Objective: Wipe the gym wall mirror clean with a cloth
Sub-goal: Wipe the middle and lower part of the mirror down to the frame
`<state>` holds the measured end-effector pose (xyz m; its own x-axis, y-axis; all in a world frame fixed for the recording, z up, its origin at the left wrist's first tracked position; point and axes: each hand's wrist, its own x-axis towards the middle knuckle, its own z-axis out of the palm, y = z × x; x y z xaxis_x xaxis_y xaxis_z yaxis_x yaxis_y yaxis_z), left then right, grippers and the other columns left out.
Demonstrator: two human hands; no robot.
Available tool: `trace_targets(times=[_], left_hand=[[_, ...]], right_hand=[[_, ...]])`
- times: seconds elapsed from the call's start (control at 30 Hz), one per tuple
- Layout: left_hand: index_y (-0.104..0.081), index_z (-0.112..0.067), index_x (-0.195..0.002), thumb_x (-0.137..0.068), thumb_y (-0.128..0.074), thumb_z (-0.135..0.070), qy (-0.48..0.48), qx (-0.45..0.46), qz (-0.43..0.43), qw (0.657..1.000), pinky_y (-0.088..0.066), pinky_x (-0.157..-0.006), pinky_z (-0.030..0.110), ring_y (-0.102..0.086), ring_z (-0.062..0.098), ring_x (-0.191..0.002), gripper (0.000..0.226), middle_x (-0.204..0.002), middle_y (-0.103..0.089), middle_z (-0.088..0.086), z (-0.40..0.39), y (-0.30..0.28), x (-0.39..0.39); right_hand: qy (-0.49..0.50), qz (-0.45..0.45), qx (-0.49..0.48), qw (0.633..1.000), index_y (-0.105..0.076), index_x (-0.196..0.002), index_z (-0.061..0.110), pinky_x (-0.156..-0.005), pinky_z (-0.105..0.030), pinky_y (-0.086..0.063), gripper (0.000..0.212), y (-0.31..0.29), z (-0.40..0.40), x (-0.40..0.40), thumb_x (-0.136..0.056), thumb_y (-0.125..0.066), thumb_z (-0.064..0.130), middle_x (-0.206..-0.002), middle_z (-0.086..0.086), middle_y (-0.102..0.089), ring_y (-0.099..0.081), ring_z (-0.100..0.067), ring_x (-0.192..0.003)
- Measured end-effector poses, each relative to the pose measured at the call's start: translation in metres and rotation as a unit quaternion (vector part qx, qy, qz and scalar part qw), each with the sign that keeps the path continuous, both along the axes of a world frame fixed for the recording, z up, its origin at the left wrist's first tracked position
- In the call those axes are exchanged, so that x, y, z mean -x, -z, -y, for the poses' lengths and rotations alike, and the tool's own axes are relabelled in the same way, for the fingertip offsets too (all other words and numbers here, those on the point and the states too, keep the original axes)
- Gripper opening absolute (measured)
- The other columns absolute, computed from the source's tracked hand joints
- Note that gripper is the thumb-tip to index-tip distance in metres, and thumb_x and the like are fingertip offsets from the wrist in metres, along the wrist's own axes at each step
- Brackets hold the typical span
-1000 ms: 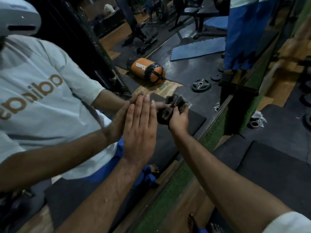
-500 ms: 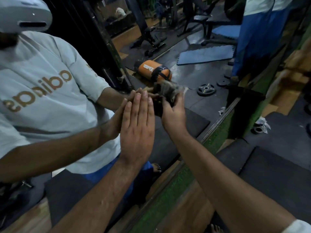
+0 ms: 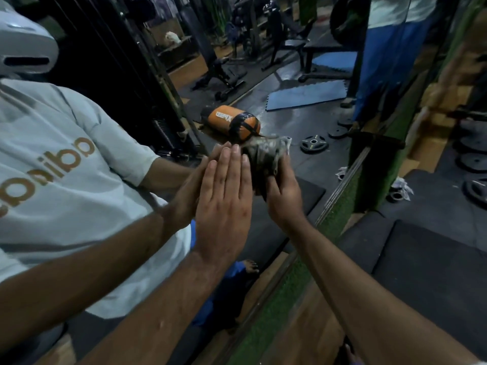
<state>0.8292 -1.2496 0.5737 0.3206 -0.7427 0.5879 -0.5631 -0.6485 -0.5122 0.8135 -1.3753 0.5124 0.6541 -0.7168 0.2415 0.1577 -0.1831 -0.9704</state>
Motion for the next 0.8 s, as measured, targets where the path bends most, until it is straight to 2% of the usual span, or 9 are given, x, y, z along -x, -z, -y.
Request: trace_targets(times=[0.07, 0.13, 0.17, 0.3, 0.37, 0.53, 0.63, 0.7, 0.8], left_hand=[[-0.01, 0.005, -0.158, -0.104, -0.026, -0.017, -0.016, -0.012, 0.005, 1.0, -0.006, -0.126, 0.048, -0.008, 0.037, -0.155, 0.06, -0.166, -0.009, 0.025, -0.015, -0.001, 0.003], [-0.008, 0.006, -0.157, -0.103, -0.019, -0.016, -0.022, -0.032, 0.026, 0.999, -0.003, -0.126, 0.048, -0.005, 0.037, -0.155, 0.059, -0.166, -0.006, 0.025, -0.024, -0.001, 0.005], [-0.008, 0.006, -0.157, -0.102, -0.014, -0.015, -0.024, -0.041, 0.031, 0.998, -0.002, -0.125, 0.047, -0.003, 0.037, -0.154, 0.059, -0.166, -0.005, 0.025, -0.026, -0.001, 0.005], [-0.006, 0.006, -0.157, -0.101, -0.006, -0.015, -0.023, -0.057, 0.038, 0.997, 0.001, -0.125, 0.046, 0.004, 0.036, -0.153, 0.06, -0.166, -0.005, 0.025, -0.029, -0.003, 0.004], [-0.009, 0.004, -0.158, -0.102, -0.008, -0.014, -0.003, -0.04, 0.018, 0.999, -0.001, -0.126, 0.045, -0.005, 0.034, -0.155, 0.059, -0.166, -0.008, 0.024, -0.031, -0.007, 0.006], [-0.018, 0.003, -0.157, -0.104, -0.032, -0.014, -0.002, 0.023, 0.023, 0.999, -0.011, -0.127, 0.047, -0.013, 0.035, -0.154, 0.057, -0.165, -0.016, 0.023, -0.049, -0.01, 0.013], [-0.01, 0.005, -0.158, -0.104, -0.014, -0.013, -0.041, 0.001, 0.032, 0.999, -0.006, -0.126, 0.047, -0.006, 0.037, -0.155, 0.057, -0.166, -0.007, 0.025, -0.057, -0.013, 0.017], [-0.006, 0.005, -0.158, -0.102, -0.004, -0.012, -0.054, -0.017, 0.033, 0.998, -0.003, -0.126, 0.047, -0.003, 0.037, -0.155, 0.058, -0.166, -0.003, 0.026, -0.059, -0.017, 0.019], [-0.007, 0.005, -0.158, -0.102, -0.011, -0.015, -0.049, -0.012, 0.017, 0.999, -0.002, -0.126, 0.047, -0.002, 0.036, -0.155, 0.06, -0.166, -0.003, 0.025, -0.061, -0.02, 0.021]], right_hand=[[0.02, -0.04, -0.058, 0.997, -0.028, -0.163, 0.03, -0.109, -0.027, -0.042, 0.066, 0.02, -0.012, 0.002, -0.101, -0.048, 0.028, -0.161, -0.005, -0.045, -0.047, -0.017, -0.14], [0.029, -0.088, -0.166, 0.982, -0.035, -0.159, 0.032, -0.108, -0.042, -0.049, 0.064, 0.025, -0.016, -0.004, -0.097, -0.05, 0.036, -0.147, -0.01, -0.059, -0.058, -0.03, -0.132], [0.025, -0.082, -0.167, 0.982, -0.038, -0.157, 0.033, -0.109, -0.047, -0.05, 0.064, 0.021, -0.019, -0.007, -0.095, -0.051, 0.037, -0.145, -0.008, -0.061, -0.06, -0.032, -0.13], [-0.029, 0.045, -0.026, 0.998, -0.034, -0.161, 0.029, -0.12, -0.045, -0.04, 0.069, -0.012, -0.044, -0.001, -0.093, -0.047, 0.031, -0.163, -0.002, -0.044, -0.043, -0.022, -0.149], [-0.018, 0.04, 0.005, 0.999, -0.033, -0.162, 0.023, -0.122, -0.046, -0.039, 0.069, -0.005, -0.045, 0.003, -0.095, -0.046, 0.024, -0.164, -0.004, -0.041, -0.04, -0.022, -0.151], [0.026, -0.063, -0.182, 0.981, -0.037, -0.159, 0.033, -0.108, -0.048, -0.051, 0.079, -0.007, -0.042, 0.001, -0.081, -0.046, 0.04, -0.143, -0.008, -0.062, -0.061, -0.03, -0.128], [-0.042, 0.033, -0.081, 0.995, -0.034, -0.159, 0.036, -0.121, -0.046, -0.04, 0.071, -0.033, -0.059, 0.004, -0.09, -0.051, 0.04, -0.161, -0.003, -0.045, -0.043, -0.023, -0.148], [-0.076, 0.061, 0.027, 0.995, -0.03, -0.164, 0.025, -0.126, -0.036, -0.03, 0.068, -0.036, -0.064, 0.016, -0.099, -0.048, 0.029, -0.171, 0.001, -0.028, -0.025, -0.015, -0.158], [-0.032, 0.01, 0.072, 0.997, -0.03, -0.164, 0.022, -0.115, -0.019, -0.039, 0.067, -0.006, -0.055, 0.023, -0.099, -0.046, 0.026, -0.169, -0.001, -0.033, -0.038, -0.014, -0.151]])
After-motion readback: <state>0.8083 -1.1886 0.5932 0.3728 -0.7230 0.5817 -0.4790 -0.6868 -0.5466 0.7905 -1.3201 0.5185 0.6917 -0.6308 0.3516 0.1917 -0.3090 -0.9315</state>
